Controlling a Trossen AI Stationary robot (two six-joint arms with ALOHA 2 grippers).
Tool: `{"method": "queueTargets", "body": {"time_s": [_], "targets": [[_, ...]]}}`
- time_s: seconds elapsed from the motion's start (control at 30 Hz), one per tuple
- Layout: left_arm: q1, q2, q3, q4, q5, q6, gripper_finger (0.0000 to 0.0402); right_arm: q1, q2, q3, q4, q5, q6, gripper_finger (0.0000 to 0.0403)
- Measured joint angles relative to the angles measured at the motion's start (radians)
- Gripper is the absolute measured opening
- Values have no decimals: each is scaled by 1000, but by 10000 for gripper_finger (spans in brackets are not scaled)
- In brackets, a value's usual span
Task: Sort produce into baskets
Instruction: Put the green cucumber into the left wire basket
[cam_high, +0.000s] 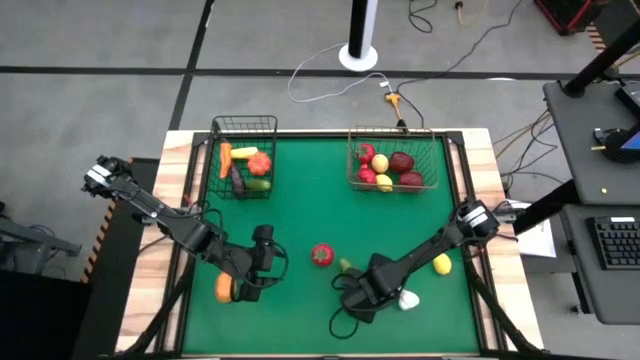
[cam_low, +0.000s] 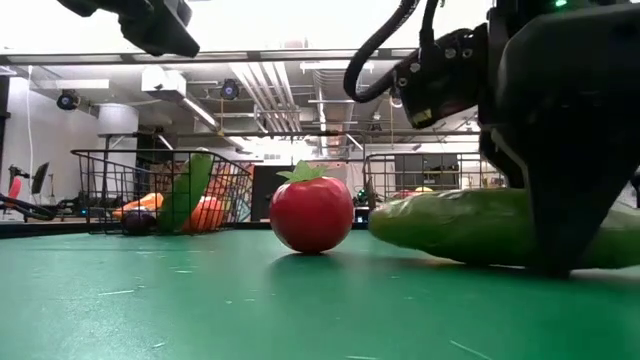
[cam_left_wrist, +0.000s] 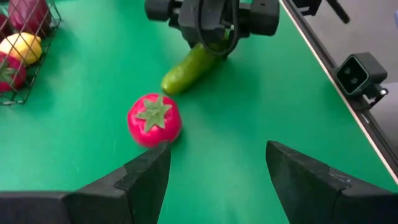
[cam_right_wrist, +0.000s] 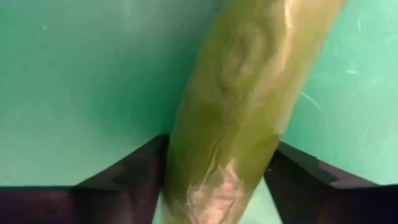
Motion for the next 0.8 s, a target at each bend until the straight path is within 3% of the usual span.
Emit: {"method": "queueTargets", "body": {"time_s": [0.17, 0.43, 0.6, 0.8], "targets": [[0, 0, 0, 6, 1, 12, 246, 1, -6, 0, -1, -2, -20, 163], [-5, -5, -1, 89, 183, 149, 246, 31, -172, -2, -3, 98, -8, 160], [-5, -6, -11, 224, 212, 216, 246, 53, -280, -2, 84, 298, -89, 160], [-5, -7, -100, 490, 212, 273, 246, 45, -297, -1, 380, 521, -464, 160]]}}
